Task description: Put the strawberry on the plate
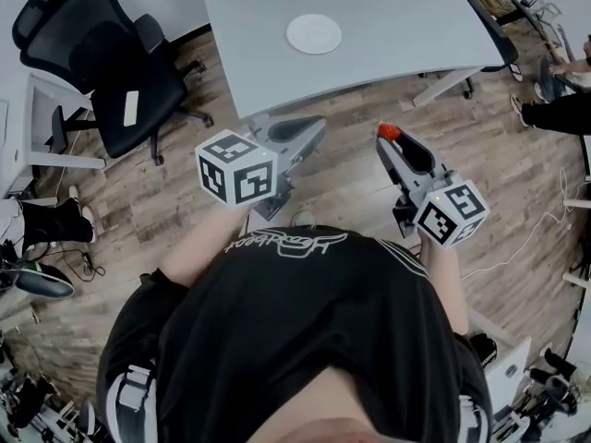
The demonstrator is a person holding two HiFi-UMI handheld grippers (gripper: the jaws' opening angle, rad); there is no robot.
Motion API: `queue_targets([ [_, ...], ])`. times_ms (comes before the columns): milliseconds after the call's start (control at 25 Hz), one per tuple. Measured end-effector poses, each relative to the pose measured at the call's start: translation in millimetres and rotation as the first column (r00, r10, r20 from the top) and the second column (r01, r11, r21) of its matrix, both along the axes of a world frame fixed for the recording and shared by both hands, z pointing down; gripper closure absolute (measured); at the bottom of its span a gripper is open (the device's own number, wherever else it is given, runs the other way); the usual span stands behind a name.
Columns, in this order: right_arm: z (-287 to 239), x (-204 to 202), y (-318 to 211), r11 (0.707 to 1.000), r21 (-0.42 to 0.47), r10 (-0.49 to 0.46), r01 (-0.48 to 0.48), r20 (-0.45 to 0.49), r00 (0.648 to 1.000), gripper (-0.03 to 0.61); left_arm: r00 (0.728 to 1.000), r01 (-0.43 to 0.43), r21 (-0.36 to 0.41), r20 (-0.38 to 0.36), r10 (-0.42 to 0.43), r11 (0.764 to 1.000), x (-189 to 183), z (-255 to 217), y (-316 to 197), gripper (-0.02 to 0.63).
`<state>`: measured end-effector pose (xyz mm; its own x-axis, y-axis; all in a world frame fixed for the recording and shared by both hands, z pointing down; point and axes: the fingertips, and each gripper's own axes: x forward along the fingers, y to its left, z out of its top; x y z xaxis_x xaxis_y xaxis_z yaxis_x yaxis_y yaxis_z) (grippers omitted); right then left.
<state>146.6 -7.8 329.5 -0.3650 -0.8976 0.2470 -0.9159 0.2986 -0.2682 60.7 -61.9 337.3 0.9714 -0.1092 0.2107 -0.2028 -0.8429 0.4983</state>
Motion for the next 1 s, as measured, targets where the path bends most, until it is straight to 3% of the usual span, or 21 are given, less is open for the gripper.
queue_targets([
  [400,-9,-21,-17,0.995,0.037,-0.090,0.091,-0.022,0.996,0.453,0.996,0.093,0.006,0.003,-0.093,0.996,-27,4,-3,0.607],
  [640,-7,-32,-47,0.983,0.056,-0.178,0.177,0.018,0.984,0.453,0.984,0.175,0.025,0.017,-0.176,0.984,-39,3,-26,0.607],
  [1000,-4,-22,-107,0.966,0.052,-0.256,0.254,0.056,0.965,0.453,0.967,0.249,0.006,0.051,-0.249,0.968,-28,10,-77,0.607],
])
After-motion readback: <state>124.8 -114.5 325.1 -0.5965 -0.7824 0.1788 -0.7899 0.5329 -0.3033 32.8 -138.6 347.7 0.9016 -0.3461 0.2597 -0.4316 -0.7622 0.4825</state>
